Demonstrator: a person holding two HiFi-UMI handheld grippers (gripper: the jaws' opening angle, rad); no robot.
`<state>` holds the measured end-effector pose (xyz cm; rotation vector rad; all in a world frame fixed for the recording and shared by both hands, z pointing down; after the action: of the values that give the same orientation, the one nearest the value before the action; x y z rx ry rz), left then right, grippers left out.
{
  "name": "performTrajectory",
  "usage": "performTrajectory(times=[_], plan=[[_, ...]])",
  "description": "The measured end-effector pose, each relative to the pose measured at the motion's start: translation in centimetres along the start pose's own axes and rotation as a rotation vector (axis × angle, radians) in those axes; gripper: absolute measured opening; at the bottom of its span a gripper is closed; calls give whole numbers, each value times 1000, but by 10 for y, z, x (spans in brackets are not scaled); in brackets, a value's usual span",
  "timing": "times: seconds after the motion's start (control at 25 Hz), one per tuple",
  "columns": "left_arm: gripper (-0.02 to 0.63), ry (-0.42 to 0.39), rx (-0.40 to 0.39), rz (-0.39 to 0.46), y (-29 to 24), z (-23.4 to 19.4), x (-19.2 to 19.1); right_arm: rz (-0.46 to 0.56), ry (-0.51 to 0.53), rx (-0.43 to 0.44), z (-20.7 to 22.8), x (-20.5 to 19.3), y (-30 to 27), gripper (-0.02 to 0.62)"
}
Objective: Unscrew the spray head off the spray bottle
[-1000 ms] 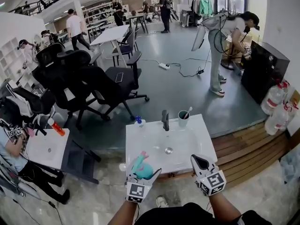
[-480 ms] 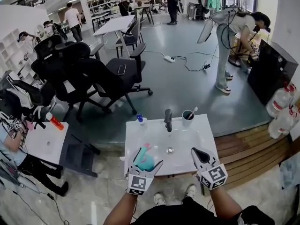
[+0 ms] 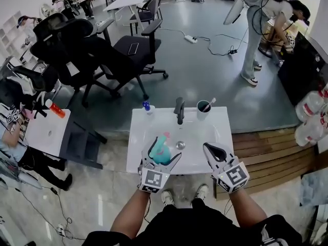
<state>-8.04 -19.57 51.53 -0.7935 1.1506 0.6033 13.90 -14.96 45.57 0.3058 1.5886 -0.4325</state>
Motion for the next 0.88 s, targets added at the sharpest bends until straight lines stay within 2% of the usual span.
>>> performTrajectory(times=[0.2,0.32,0.4,0.44,0.68,0.88], plan=[[472,-13,1,-27,-13,6,0,57,13,164,-13,8,-6,6],[472,-29,-3,-38,-19,11,0,57,16,273,-29,16,-8,8],[472,-40,-10,-45,-21,16,1,45,-6,348,-43,24,-10,119],[472,-45,-13,-47,-22,18,2,45,-7,373,-48,27,-12,126],[472,-78,-40,-51,-26,30,8,37,-17,401,-64,33,-26,140],[472,-71,-25,-78,-30,40,6,27,-8,408,-68,36,-32,172]])
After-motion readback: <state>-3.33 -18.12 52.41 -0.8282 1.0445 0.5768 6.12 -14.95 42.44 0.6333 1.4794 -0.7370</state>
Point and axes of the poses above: the fingertips, and each gripper's own axes: y backward along the fingers, z to its right, x out of its top, the point moved 8 cm from there along y, backward along the fingers, and after that the axes turned 9 degrees about -x, right-handed, at the moved point
